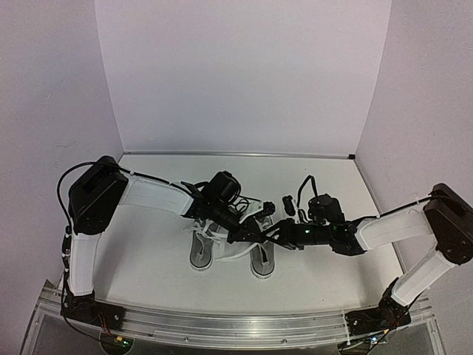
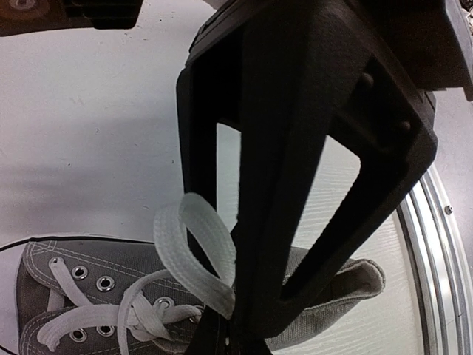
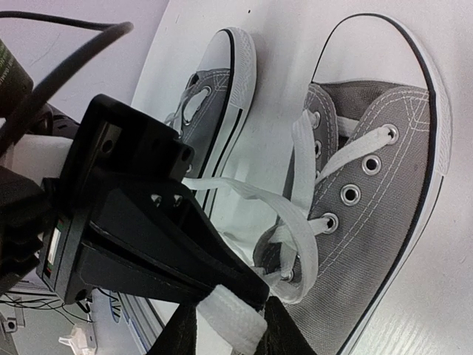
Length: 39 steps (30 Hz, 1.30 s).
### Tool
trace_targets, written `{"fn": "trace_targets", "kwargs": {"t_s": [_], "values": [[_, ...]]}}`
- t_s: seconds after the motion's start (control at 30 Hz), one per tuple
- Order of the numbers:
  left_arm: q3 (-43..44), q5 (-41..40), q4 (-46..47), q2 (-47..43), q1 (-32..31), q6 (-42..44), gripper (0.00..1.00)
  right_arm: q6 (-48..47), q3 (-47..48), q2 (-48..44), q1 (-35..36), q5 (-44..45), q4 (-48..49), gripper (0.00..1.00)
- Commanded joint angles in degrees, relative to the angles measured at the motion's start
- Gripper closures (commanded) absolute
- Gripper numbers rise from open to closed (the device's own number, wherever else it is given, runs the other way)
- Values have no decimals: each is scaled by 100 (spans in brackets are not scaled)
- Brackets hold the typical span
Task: Tie the shoes
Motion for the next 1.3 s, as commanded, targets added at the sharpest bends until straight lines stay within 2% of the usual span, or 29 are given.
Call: {"fn": "trace_targets", "kwargs": {"t_s": [0.0, 0.23, 0.33, 0.4, 0.47, 0.53, 0.67, 0.83, 0.93, 1.07, 1.27], "values": [[-45, 43, 261, -151, -6, 58, 100, 118, 171, -38, 33, 231, 240, 71], [-47, 33, 364, -180, -5, 57, 100, 149, 206, 173, 38, 320, 80, 74], [-37, 14, 364, -181, -11, 49, 100, 135, 266, 251, 68, 253, 103, 83], [-48, -18, 365, -189, -8, 45, 100, 113, 318, 265, 76, 213, 98, 92], [-61, -68, 363, -216, -6, 27, 96, 94, 345, 278, 77, 195, 93, 100], [-62, -177, 300, -292, -7, 22, 86, 84, 347, 270, 78, 205, 85, 100], [-100, -538, -139, -624, 0, 185, 71, 95, 282, 209, 78, 300, 51, 100], [-57, -1290, -993, -1095, 43, 508, 59, 79, 250, 101, 77, 409, -27, 100], [39, -1989, -1703, -1287, 91, 792, 55, 61, 260, 66, 77, 425, -83, 100], [412, -2798, -2760, -1095, 111, 1199, 56, 22, 296, 31, 73, 439, -170, 100], [721, -3389, -3216, -732, 126, 1318, 55, -16, 360, 41, 78, 426, -222, 100]]}}
